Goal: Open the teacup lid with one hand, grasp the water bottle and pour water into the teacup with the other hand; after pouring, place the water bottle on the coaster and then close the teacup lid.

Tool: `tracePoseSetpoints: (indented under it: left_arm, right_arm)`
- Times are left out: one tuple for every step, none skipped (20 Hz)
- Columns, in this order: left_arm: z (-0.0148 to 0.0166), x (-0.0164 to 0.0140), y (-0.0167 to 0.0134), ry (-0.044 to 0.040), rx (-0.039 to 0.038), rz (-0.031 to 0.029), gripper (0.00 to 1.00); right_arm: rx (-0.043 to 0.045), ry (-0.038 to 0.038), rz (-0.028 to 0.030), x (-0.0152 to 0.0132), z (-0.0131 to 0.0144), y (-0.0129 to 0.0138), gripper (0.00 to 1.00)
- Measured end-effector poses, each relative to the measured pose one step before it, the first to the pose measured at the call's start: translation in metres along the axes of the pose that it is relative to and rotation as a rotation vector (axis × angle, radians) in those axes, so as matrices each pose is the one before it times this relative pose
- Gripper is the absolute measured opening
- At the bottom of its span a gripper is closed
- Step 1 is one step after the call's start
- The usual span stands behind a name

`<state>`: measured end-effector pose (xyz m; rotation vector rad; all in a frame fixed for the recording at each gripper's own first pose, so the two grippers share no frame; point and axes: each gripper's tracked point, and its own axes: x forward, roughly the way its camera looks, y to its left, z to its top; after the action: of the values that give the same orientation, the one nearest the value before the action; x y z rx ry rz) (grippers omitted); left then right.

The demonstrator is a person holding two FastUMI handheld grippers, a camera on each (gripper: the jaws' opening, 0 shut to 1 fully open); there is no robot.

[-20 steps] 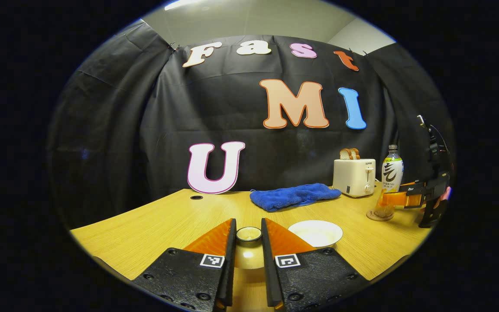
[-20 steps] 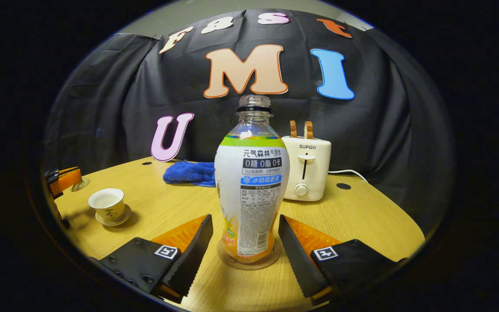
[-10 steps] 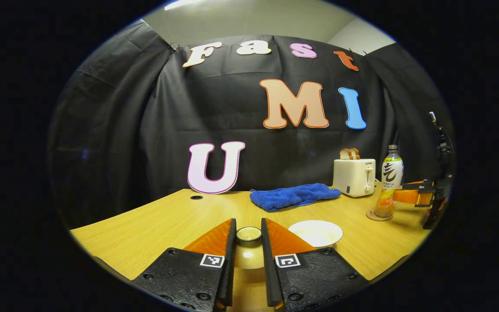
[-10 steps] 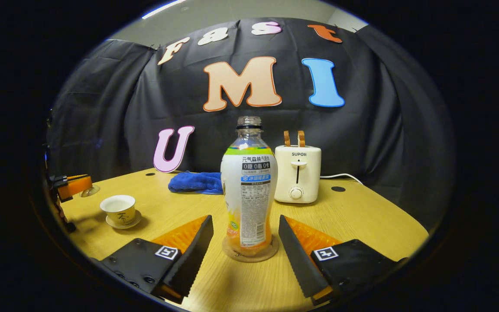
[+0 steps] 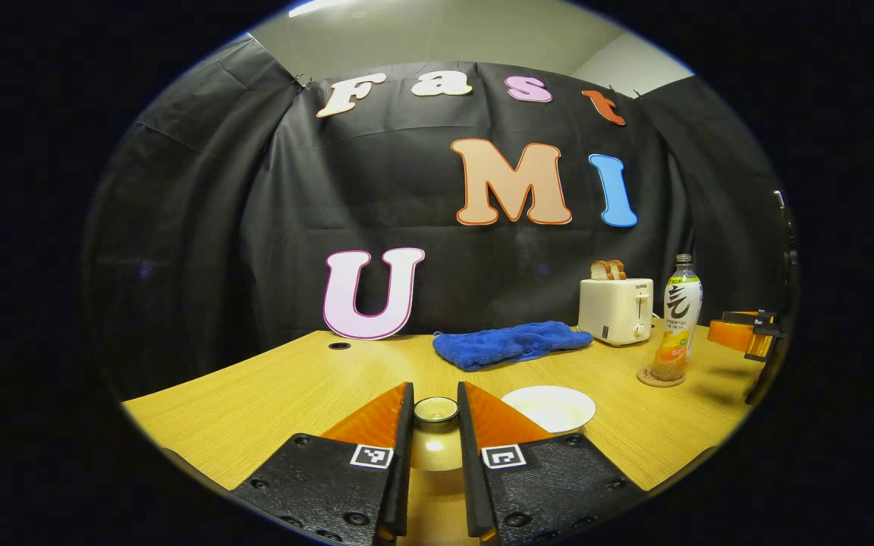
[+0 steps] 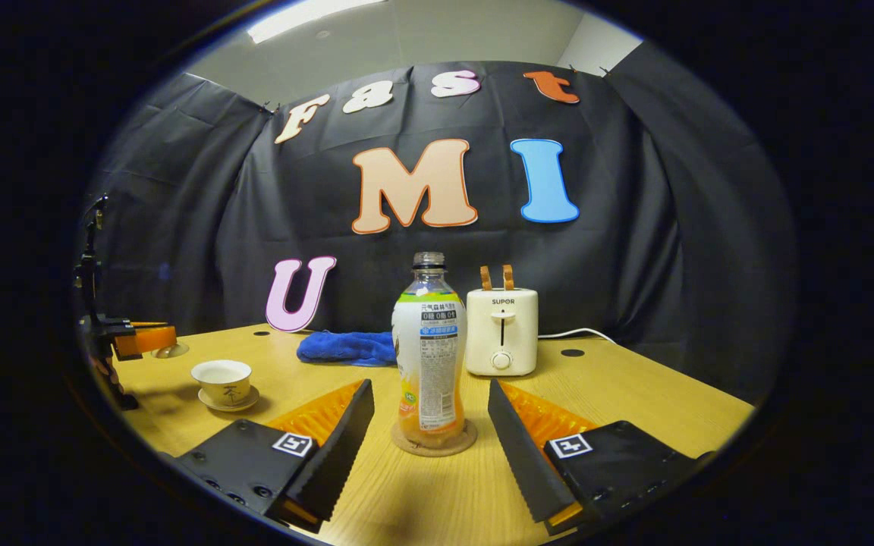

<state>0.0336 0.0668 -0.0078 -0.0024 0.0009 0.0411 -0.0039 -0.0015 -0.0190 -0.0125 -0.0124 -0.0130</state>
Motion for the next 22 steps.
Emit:
tracePoseSetpoints:
  left_arm:
    - [-0.00052, 0.00074, -0.00226, 0.00111, -0.00074, -0.00603, 0.28]
    - [0.00023, 0.00042, -0.00194, -0.00023, -0.00021, -0.0056, 0.28]
    - [-0.00023, 0.00102, -0.00293, -0.00004, 0.00002, -0.007, 0.28]
    - [-0.00011, 0.00202, -0.00287, 0.00019, -0.00006, -0.00935, 0.28]
    - [0.00025, 0.00135, -0.00345, -0.00068, -0.00068, -0.01065, 0.28]
    - [0.00012, 0.00102, -0.00379, 0.00078, -0.00001, -0.01213, 0.28]
    - [-0.00001, 0.00176, -0.00393, 0.00022, 0.00134, -0.01069, 0.28]
    - [0.00036, 0.00143, -0.00314, -0.00263, -0.00099, -0.00815, 0.28]
    - [0.00032, 0.00218, -0.00341, 0.00019, -0.00264, -0.007, 0.28]
    - [-0.00009, 0.00162, -0.00303, 0.0016, 0.00188, -0.00335, 0.28]
    - [-0.00092, 0.00298, -0.00422, 0.00199, -0.0013, -0.00551, 0.28]
    - [-0.00234, 0.00318, -0.0051, 0.00621, 0.00282, -0.00974, 0.28]
    - [0.00184, 0.00252, -0.00636, -0.00255, -0.00027, -0.01434, 0.28]
    - [0.00079, 0.00284, -0.00696, 0.00164, 0.00304, -0.01841, 0.28]
    - [-0.00122, 0.00226, -0.00585, 0.00091, 0.00292, -0.01648, 0.28]
    - [-0.00046, 0.00247, -0.00387, 0.00438, 0.00212, -0.01169, 0.28]
    - [-0.00127, 0.00206, -0.00301, 0.00453, 0.00323, -0.01086, 0.28]
    - [0.00017, 0.00149, -0.00343, -0.00075, 0.00137, -0.01358, 0.28]
    - [0.00145, 0.00179, -0.0033, -0.00433, -0.00186, -0.01549, 0.28]
    - [0.00058, 0.00215, -0.00339, -0.0036, -0.00153, -0.01336, 0.28]
    - [-0.00013, 0.00082, -0.0022, -0.00162, -0.00085, -0.01146, 0.28]
    - [-0.00014, 0.00151, -0.00207, 0.00277, 0.00078, -0.00842, 0.28]
  right_arm:
    - [0.00025, 0.00211, -0.00276, -0.00081, -0.00005, 0.00027, 0.96]
    - [-0.00002, -0.0015, -0.00334, -0.00006, 0.00059, -0.0008, 0.96]
    - [-0.00076, -0.00063, -0.01171, -0.0008, 0.0007, -0.00304, 0.92]
    - [-0.00013, -0.00301, -0.01938, -0.001, 0.00097, -0.00362, 0.92]
    - [-0.00094, -0.0025, -0.01824, -0.00062, 0.00005, -0.00424, 0.94]
    - [-0.00027, -0.00019, -0.00955, -0.00066, 0.00092, -0.00083, 0.96]
    - [-0.0001, 0.00056, 0.00105, -0.00326, 0.00006, 0.00015, 0.96]
    - [-0.00108, -0.00051, -0.00163, -0.00135, 0.00042, 0.00042, 0.92]
    - [-0.00026, -0.00101, -0.0143, -0.00196, -0.00038, -0.00336, 0.96]
    - [0.00002, -0.00217, -0.01627, -0.00233, 0.00067, -0.00411, 0.92]
    - [0.00006, -0.00006, -0.0074, -0.00036, -0.00024, -0.00227, 0.92]
    - [-0.0001, 0.00006, -0.003, -0.00038, -0.00013, -0.00057, 0.96]
    - [-0.0002, 0.0004, -0.00208, -0.00016, -0.00025, 0.00065, 0.92]
    - [-0.00021, 0.00001, 0.00003, -0.0004, 0.00054, 0.00009, 0.96]
    - [0.00006, -0.00009, 0.00001, -0.00006, -0.00016, -0.00032, 0.92]
    - [0.00016, -0.00005, 0.00006, -0.00015, -0.00012, -0.00003, 0.96]
    - [-0.00006, -0.00006, 0.00009, -0.00003, -0.00035, 0.00043, 0.96]
    - [0.00018, 0.00018, 0.00015, -0.00017, 0.00061, -0.0002, 0.92]
    - [-0.00008, -0.0001, 0.00135, 0.0001, -0.00041, -0.00024, 0.92]
    - [0.00021, 0.0001, 0.00012, -0.00001, 0.0, -0.00001, 0.96]
    - [-0.0003, -0.00014, 0.00021, 0.00102, -0.00066, 0.00029, 0.96]
    - [0.00025, 0.0002, -0.00005, 0.00058, 0.00004, 0.00033, 0.96]
